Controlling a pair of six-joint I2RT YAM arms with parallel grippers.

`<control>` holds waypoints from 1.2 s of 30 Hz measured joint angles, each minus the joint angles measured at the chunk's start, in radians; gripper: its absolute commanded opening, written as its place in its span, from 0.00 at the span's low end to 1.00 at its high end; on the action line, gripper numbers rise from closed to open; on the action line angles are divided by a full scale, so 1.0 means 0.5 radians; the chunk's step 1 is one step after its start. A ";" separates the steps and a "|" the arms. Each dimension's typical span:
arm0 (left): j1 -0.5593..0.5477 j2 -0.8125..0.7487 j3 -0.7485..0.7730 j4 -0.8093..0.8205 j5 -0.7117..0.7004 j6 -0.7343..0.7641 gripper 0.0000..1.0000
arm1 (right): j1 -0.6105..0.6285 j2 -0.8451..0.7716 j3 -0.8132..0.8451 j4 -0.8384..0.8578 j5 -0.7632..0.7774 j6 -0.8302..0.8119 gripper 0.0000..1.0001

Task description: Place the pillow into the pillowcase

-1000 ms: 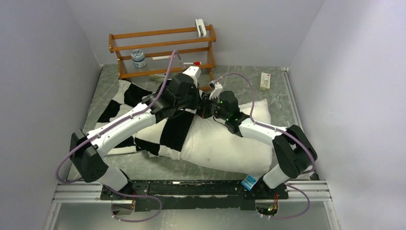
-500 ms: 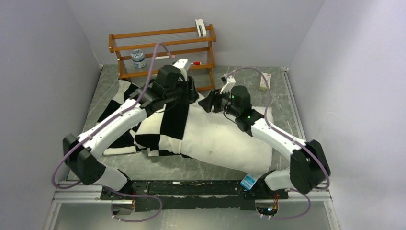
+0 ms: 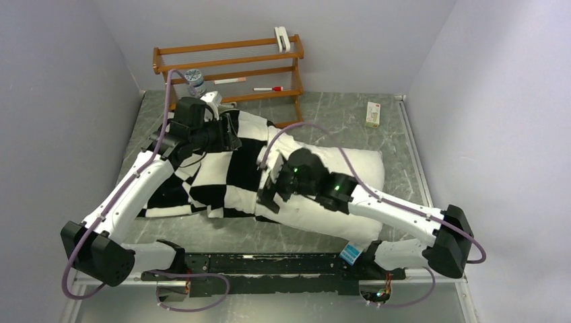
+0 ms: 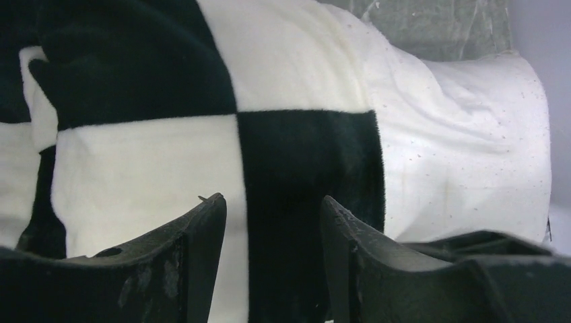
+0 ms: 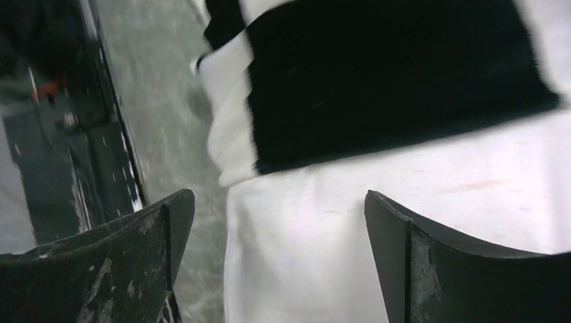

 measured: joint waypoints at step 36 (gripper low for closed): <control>-0.549 -0.658 -1.201 0.454 -0.067 -0.590 0.83 | -0.661 0.658 0.243 0.874 -0.407 1.135 0.00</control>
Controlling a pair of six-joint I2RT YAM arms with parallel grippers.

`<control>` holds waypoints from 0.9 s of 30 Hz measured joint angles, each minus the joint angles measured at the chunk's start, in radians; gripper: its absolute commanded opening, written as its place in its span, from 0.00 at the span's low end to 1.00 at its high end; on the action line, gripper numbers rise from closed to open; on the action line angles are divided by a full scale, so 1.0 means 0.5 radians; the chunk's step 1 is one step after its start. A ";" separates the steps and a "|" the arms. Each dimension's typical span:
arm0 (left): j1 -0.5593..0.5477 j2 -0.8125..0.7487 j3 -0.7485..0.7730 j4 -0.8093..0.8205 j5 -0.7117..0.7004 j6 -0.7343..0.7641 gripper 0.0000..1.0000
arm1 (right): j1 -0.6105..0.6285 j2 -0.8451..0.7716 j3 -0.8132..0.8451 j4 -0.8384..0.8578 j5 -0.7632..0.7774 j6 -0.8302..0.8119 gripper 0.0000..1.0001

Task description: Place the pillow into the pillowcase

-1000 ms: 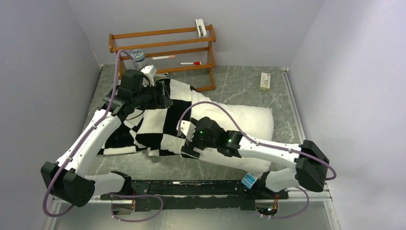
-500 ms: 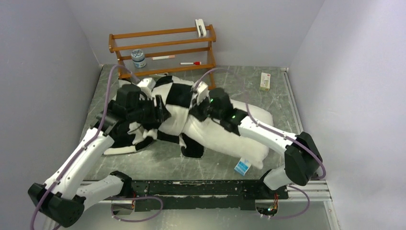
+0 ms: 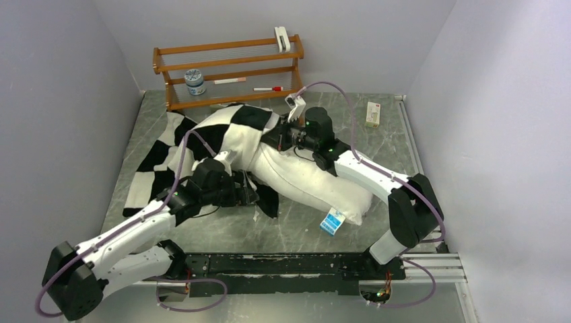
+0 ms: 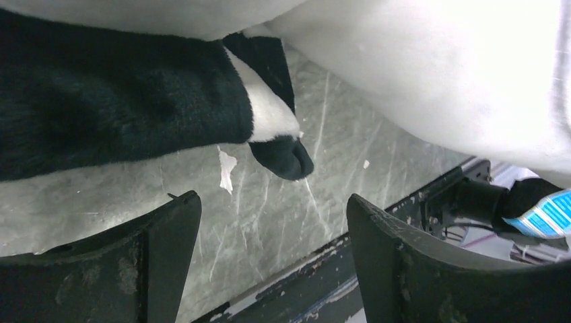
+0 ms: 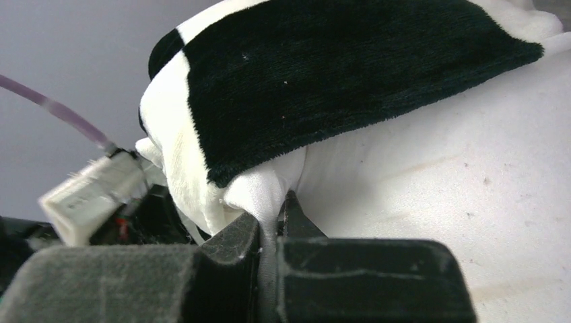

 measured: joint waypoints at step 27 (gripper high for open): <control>-1.232 0.520 0.007 1.110 -0.745 -0.011 0.05 | -0.037 -0.009 -0.333 0.777 0.081 0.486 0.00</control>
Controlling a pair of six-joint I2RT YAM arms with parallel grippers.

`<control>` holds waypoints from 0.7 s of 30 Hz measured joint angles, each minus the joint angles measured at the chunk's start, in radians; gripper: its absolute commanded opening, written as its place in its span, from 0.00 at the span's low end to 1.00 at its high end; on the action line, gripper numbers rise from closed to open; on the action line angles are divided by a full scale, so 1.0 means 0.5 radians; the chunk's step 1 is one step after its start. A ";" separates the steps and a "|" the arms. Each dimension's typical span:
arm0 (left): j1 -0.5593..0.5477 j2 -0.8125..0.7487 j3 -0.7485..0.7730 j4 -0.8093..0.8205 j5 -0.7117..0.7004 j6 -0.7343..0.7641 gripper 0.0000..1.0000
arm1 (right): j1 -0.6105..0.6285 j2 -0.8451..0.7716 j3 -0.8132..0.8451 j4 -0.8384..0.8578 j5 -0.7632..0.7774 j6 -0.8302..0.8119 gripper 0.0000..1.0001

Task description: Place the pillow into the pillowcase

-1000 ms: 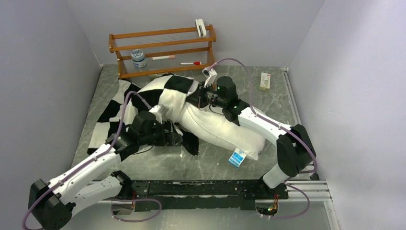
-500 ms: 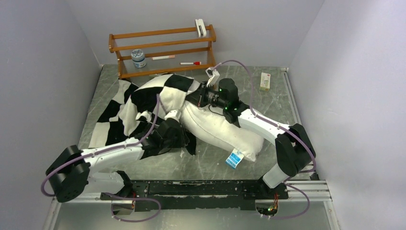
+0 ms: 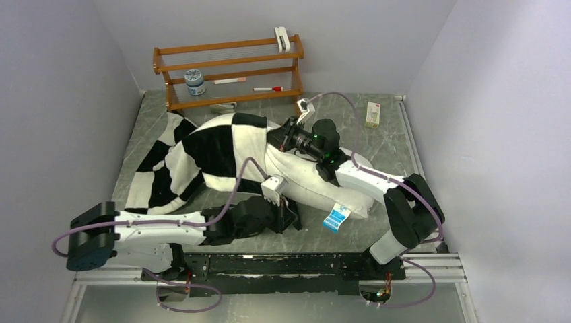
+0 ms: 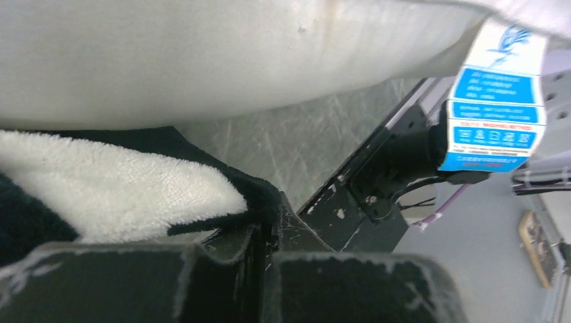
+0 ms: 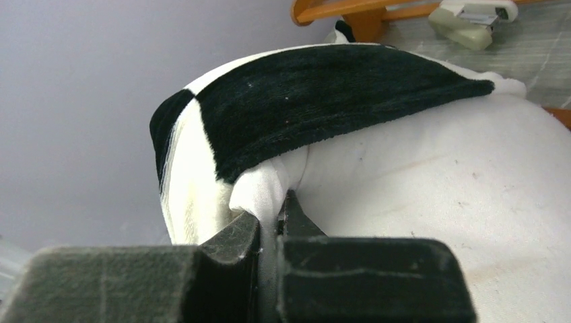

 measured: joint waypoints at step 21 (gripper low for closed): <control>-0.140 -0.528 0.543 -0.758 -0.221 -0.048 0.62 | 0.043 -0.550 0.137 -1.246 -0.208 -0.896 0.66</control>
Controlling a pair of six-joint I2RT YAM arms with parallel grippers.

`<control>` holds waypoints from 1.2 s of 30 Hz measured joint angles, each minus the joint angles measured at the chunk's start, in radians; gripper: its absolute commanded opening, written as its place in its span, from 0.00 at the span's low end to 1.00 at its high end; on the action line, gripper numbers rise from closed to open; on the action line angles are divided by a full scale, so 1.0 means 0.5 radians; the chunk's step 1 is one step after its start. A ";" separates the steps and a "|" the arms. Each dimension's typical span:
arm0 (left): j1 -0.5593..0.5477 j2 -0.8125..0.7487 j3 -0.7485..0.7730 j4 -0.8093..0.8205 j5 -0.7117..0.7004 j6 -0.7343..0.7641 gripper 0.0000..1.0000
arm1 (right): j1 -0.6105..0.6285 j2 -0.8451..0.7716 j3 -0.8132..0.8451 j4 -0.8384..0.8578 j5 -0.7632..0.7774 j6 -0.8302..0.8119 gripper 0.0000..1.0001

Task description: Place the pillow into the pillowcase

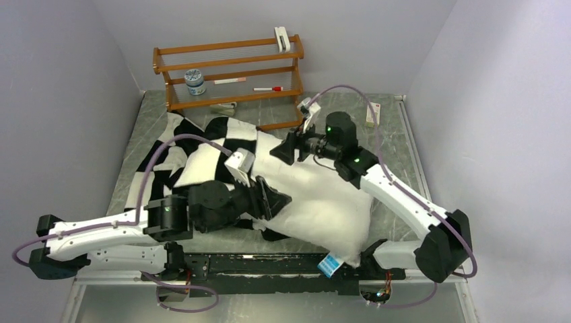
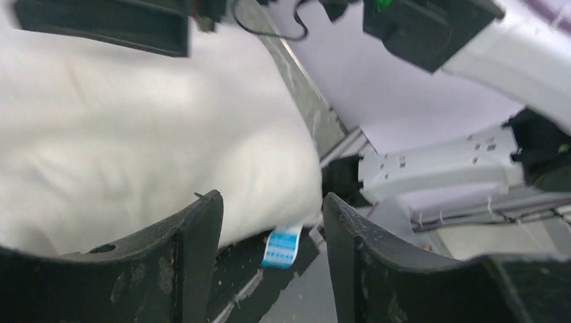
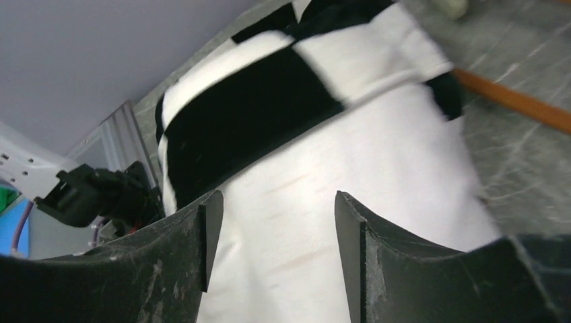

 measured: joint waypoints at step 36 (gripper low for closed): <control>1.579 1.413 0.922 -0.465 0.438 0.840 0.05 | -0.225 0.946 0.082 0.584 -0.376 0.255 0.00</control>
